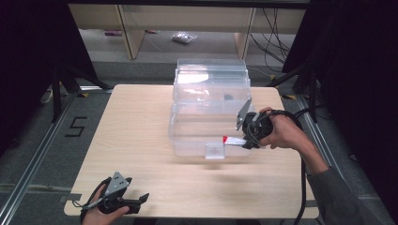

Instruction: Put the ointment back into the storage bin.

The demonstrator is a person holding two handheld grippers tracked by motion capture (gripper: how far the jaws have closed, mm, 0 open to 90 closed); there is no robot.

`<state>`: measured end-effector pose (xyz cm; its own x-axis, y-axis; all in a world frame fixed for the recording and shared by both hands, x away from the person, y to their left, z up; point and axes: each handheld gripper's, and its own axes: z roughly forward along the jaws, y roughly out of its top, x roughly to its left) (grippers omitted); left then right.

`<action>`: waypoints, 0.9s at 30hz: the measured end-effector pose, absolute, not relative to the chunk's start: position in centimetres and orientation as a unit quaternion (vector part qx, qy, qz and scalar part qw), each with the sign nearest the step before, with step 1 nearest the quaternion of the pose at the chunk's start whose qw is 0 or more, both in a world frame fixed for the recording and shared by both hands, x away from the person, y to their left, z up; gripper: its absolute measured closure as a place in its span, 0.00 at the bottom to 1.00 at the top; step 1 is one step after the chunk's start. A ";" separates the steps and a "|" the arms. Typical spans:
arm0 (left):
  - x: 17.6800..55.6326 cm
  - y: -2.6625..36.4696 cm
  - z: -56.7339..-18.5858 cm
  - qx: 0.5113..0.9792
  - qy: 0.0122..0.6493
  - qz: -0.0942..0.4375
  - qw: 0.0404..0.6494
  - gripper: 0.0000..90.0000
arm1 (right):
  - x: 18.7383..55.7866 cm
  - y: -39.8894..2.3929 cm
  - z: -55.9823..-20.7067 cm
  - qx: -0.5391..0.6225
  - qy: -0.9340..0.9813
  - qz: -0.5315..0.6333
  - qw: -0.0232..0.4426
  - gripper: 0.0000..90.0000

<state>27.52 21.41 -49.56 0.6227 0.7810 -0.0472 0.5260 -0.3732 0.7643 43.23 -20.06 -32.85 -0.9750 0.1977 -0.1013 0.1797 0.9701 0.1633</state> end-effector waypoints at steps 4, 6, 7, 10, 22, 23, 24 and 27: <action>27.5 21.4 -49.6 0.812 0.402 0.164 0.391 0.17 | 44.2 -19.7 -33.1 0.091 0.991 0.075 0.058 0.78; 27.5 21.4 -49.6 0.812 0.402 0.163 0.390 0.17 | 44.9 -19.5 -33.2 0.071 0.993 0.076 0.058 0.78; 27.5 21.4 -49.6 0.812 0.402 0.163 0.391 0.17 | 45.1 -19.5 -33.3 0.097 0.991 0.071 0.051 0.78; 27.5 21.4 -49.6 0.811 0.403 0.164 0.392 0.17 | 45.5 -19.4 -33.6 0.102 0.991 0.080 0.045 0.78; 27.5 21.4 -49.6 0.812 0.402 0.163 0.392 0.17 | 47.9 -19.9 -34.4 0.105 0.991 0.067 0.051 0.78; 27.5 21.4 -49.6 0.811 0.403 0.164 0.392 0.17 | 48.3 -20.0 -34.6 0.104 0.991 0.065 0.056 0.78; 27.5 21.4 -49.6 0.812 0.402 0.163 0.391 0.17 | 48.5 -20.0 -34.7 0.105 0.991 0.062 0.053 0.78; 27.5 21.4 -49.6 0.812 0.402 0.163 0.392 0.17 | 48.9 -20.0 -34.9 0.105 0.991 0.061 0.055 0.78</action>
<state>27.52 21.37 -49.60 0.6244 0.7795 -0.0506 0.5245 -0.3703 0.7667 48.89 -20.05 -34.94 -0.9720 0.2142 -0.0968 0.2006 0.9705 0.1334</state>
